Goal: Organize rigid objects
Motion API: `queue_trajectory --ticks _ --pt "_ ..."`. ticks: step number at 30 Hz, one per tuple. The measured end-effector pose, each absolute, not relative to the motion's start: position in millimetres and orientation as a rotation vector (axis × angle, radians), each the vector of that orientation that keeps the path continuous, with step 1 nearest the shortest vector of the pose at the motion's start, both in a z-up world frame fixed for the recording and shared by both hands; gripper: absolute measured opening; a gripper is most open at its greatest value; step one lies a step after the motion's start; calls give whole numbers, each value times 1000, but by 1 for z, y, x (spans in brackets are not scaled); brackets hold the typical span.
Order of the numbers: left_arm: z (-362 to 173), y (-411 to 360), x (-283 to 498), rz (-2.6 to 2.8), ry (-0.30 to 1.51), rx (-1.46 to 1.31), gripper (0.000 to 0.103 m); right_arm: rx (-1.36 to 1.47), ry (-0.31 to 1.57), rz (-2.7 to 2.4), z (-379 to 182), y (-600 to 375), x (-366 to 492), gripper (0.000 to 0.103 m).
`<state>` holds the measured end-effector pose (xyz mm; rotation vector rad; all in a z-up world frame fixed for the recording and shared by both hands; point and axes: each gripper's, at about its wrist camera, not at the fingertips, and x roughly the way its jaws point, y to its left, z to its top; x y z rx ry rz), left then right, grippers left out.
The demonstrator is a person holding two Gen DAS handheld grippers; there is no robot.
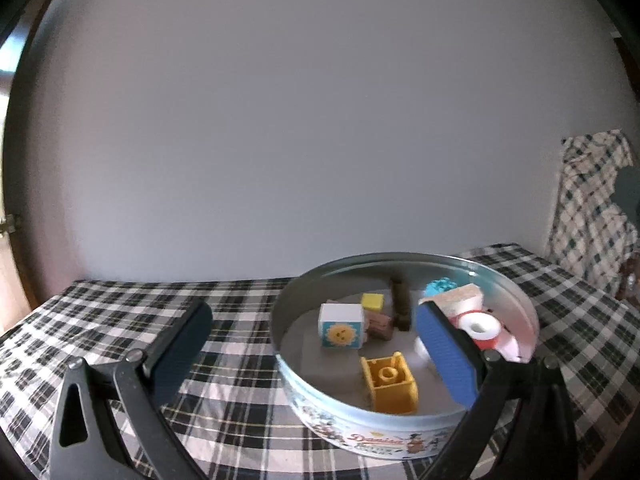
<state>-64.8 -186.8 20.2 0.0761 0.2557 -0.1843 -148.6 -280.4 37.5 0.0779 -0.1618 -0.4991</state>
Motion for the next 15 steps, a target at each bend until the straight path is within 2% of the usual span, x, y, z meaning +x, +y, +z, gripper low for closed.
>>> queue_trajectory --ticks 15 --pt "17 -185 -61 -227 282 64 103 91 -143 -506 37 -285 -146 102"
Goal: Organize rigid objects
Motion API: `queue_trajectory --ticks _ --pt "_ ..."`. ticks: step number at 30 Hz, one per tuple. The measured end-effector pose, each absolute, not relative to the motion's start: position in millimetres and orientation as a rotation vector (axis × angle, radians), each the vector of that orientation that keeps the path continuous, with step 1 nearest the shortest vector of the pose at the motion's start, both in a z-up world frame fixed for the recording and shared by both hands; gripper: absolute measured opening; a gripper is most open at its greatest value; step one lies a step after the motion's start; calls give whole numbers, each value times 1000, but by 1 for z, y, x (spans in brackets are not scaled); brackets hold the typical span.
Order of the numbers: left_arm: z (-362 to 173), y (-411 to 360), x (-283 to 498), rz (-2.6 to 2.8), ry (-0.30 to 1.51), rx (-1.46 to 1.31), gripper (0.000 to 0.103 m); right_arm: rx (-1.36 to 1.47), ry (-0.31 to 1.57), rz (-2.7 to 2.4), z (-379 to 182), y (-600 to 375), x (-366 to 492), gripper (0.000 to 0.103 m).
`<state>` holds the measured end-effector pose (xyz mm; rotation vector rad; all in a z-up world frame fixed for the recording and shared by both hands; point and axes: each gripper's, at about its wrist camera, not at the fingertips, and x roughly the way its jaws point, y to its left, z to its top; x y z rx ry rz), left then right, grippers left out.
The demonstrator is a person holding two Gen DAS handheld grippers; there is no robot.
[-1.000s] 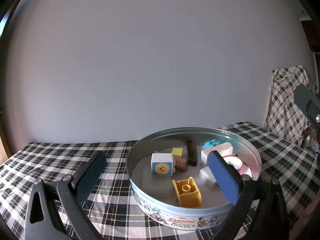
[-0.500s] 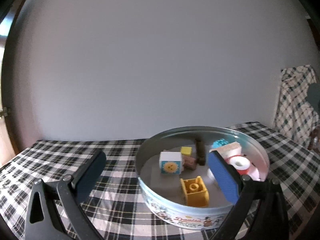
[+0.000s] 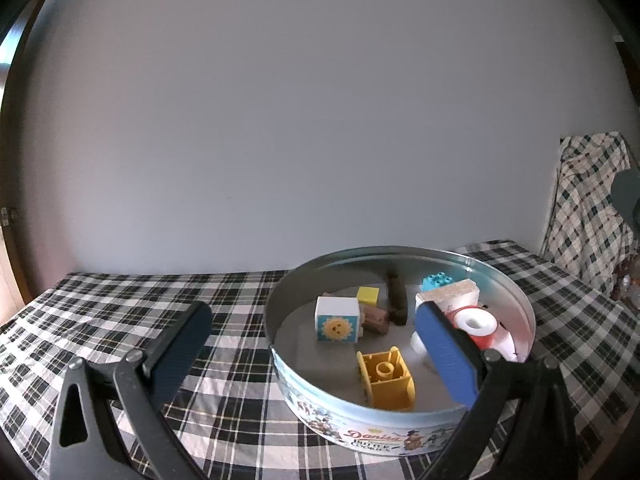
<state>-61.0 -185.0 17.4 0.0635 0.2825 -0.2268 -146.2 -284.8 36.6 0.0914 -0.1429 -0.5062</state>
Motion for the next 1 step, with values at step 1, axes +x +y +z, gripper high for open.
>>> queue_trajectory --ticks 1 --pt "18 -185 -61 -229 282 64 103 92 -142 -507 37 -285 -146 102"
